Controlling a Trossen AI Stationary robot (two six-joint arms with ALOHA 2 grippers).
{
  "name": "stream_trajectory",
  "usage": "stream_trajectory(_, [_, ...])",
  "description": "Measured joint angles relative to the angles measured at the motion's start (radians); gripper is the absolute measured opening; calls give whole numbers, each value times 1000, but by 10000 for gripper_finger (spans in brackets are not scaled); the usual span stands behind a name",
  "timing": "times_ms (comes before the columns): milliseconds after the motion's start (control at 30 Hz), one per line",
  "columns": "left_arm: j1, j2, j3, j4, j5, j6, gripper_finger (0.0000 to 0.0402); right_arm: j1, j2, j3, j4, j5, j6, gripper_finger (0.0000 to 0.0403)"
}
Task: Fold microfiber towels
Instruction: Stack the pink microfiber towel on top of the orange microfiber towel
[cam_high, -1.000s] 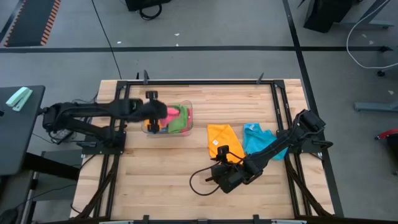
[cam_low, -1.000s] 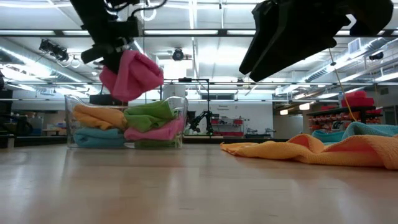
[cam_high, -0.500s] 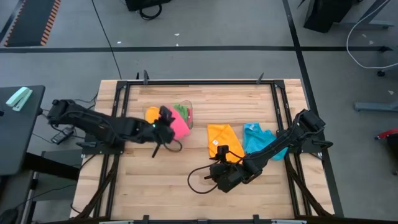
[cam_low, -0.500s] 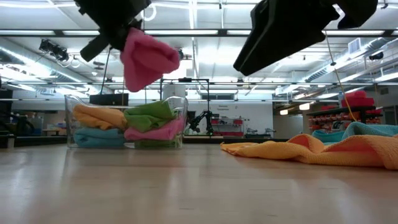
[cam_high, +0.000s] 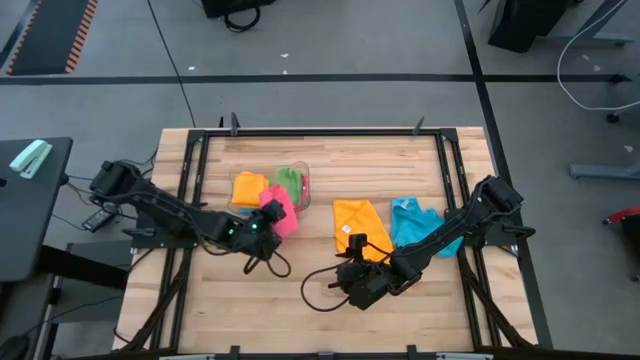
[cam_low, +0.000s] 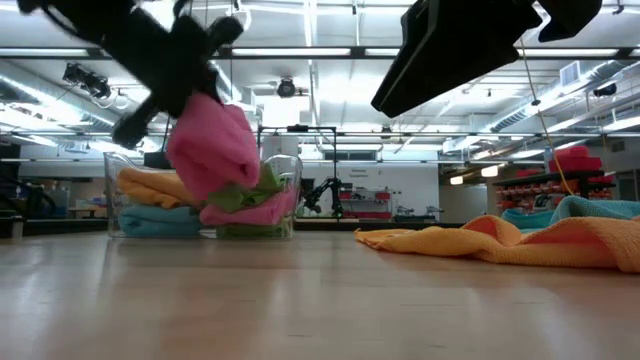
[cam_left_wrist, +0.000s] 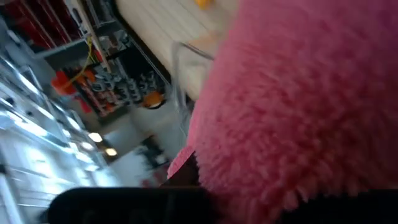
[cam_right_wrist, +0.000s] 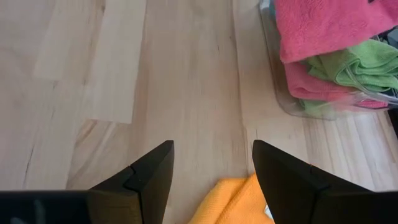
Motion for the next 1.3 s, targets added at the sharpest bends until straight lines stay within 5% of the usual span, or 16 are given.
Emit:
stream_trajectory(500, [46, -167, -147, 142, -46, 433, 14, 0, 0, 0, 23, 0, -15, 227])
stream_trajectory(833, [165, -258, -150, -52, 105, 475, 14, -2, 0, 0, 52, 0, -27, 227])
stream_trajectory(1300, [355, -293, -180, 23, 214, 748, 14, -2, 0, 0, 55, -1, -23, 227])
